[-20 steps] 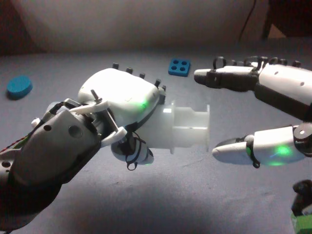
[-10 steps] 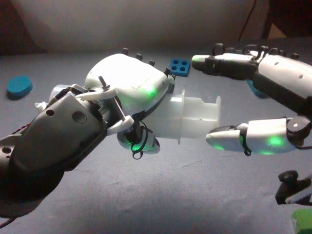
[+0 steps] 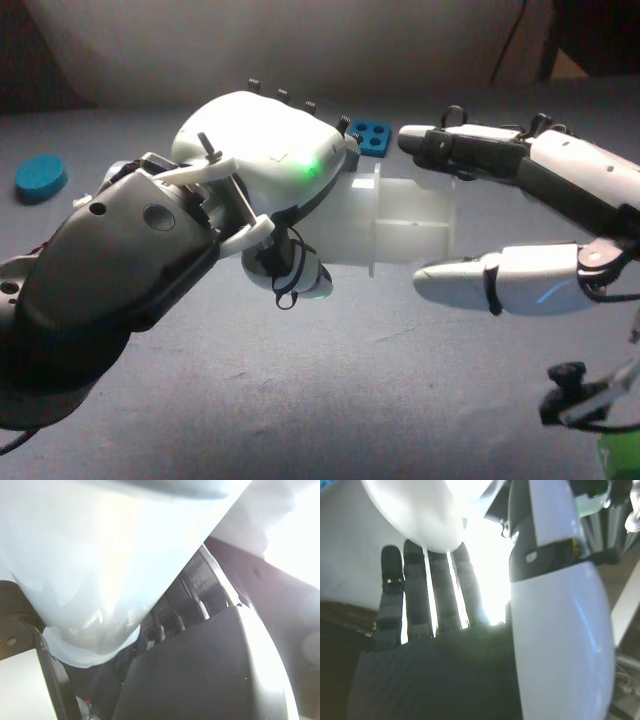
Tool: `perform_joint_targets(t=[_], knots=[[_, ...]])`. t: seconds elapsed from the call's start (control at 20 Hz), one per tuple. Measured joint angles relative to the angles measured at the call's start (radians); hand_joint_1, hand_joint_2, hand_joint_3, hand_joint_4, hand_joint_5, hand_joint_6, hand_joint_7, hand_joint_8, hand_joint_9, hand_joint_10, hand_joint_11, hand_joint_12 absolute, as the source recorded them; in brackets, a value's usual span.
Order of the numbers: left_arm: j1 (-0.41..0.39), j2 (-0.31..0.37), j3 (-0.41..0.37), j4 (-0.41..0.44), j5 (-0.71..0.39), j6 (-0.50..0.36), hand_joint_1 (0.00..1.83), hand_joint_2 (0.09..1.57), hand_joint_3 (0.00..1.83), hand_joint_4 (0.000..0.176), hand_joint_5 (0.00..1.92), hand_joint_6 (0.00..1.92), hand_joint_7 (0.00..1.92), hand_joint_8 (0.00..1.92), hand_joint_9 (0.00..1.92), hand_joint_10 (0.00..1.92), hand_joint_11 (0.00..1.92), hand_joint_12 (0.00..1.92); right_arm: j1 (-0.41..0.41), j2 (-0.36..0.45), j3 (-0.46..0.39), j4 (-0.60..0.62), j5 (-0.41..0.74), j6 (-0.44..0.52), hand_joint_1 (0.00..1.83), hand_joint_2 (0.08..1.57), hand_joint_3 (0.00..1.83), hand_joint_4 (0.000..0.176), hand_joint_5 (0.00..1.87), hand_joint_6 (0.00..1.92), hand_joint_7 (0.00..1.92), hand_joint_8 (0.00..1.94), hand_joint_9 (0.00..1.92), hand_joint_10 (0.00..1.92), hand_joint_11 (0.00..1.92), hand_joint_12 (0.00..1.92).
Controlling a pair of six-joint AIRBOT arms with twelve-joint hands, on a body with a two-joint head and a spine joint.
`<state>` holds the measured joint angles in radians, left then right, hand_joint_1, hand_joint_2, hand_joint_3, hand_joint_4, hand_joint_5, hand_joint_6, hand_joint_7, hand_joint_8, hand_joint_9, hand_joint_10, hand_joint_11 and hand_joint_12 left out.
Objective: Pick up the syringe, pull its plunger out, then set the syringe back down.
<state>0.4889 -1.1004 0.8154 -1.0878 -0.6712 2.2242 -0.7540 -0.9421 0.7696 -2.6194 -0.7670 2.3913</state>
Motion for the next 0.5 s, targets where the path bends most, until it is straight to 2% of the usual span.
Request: perform_joint_targets(t=[0.15,0.3,0.5], knots=[[-0.004,0.000,0.003,0.003,0.002,0.000,1.37,1.12,0.00,0.000,0.87,1.09,0.97,0.95,0.91,1.23,0.86,1.06,-0.010,-0.039,0.035,-0.017,-0.058,0.016,1.01,0.92,0.00,0.000,0.30,0.00,0.36,0.00,0.35,0.00,0.00,0.86],[-0.006,0.008,0.003,0.003,0.002,0.000,1.37,1.14,0.00,0.000,0.83,1.16,0.92,1.00,0.91,1.24,0.84,1.05,-0.010,-0.072,0.077,-0.026,-0.076,0.040,1.00,0.92,0.00,0.000,0.30,0.00,0.36,0.00,0.35,0.00,0.00,0.85],[-0.010,0.008,0.008,0.001,0.006,0.000,1.37,1.11,0.00,0.000,0.93,1.05,0.97,0.93,0.90,1.22,0.84,1.06,-0.009,-0.108,0.135,-0.026,-0.076,0.063,0.98,0.95,0.01,0.000,0.31,0.00,0.36,0.00,0.35,0.00,0.00,0.82]])
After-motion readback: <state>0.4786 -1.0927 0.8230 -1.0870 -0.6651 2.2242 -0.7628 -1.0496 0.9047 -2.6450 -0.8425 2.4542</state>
